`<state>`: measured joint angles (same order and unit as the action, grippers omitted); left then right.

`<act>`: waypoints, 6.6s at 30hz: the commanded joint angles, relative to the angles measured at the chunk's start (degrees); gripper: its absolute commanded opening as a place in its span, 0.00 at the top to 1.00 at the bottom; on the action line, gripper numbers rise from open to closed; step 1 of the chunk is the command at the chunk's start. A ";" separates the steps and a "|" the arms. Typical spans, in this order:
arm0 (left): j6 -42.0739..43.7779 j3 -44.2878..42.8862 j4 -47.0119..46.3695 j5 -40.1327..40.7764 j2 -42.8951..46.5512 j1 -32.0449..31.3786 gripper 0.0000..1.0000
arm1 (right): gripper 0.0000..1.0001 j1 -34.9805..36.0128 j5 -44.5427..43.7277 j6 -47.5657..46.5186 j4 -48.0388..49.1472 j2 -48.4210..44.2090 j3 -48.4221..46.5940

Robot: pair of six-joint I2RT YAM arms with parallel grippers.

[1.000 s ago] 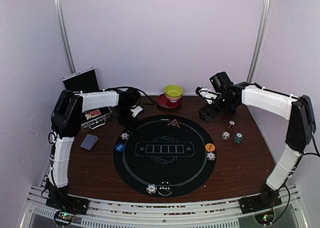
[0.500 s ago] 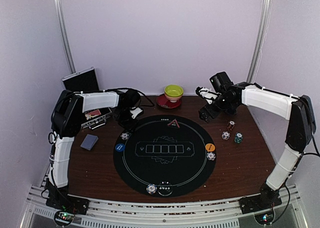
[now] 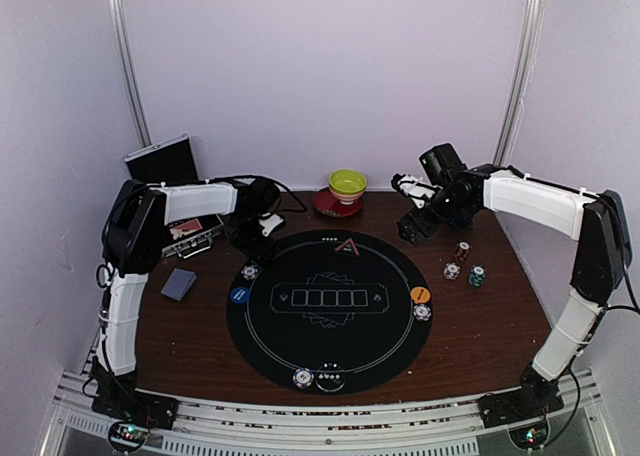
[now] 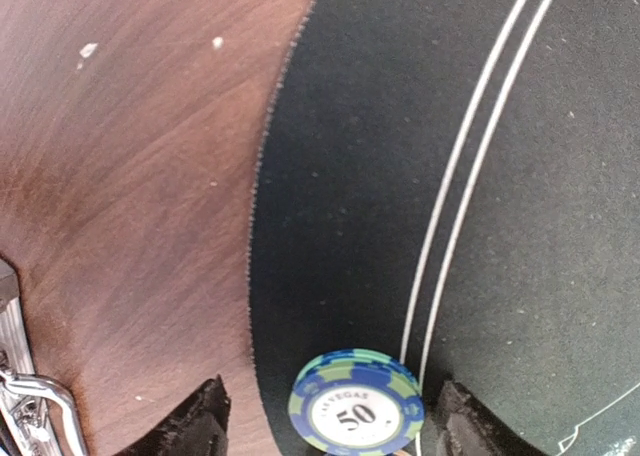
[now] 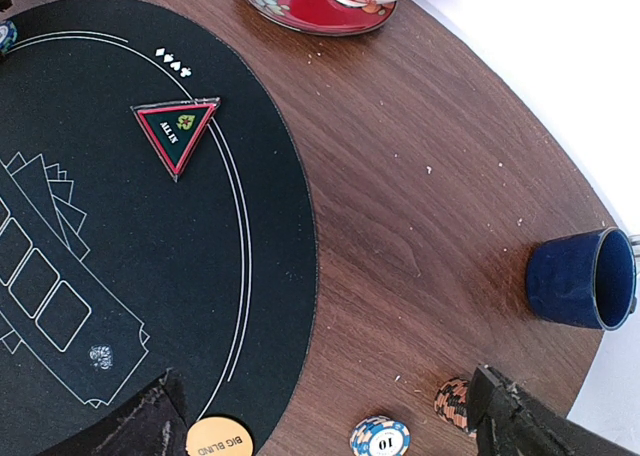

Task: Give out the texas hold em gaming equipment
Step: Place the poker chips pile at the small blind area, then pick up the pile of poker chips from the pile of poker chips, then place the poker chips pile in the big blind area.

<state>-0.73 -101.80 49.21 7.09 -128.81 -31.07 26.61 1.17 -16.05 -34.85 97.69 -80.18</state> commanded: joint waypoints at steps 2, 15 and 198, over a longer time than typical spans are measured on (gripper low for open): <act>-0.78 -2.62 -0.17 0.84 1.19 0.16 0.19 | 0.01 -0.31 -1.37 0.83 1.10 -1.55 0.77; -4.77 -4.43 0.09 5.58 11.35 -5.98 0.02 | 0.00 -1.73 -2.25 1.03 1.55 -0.75 1.08; -12.72 34.70 -17.48 14.05 38.72 -18.26 0.02 | 0.68 18.31 1.69 -5.31 -1.54 -11.67 29.95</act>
<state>-14.02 -67.33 33.89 20.60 -89.97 -49.60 43.79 4.73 -20.75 -38.20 86.46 -50.83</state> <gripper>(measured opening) 0.978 0.414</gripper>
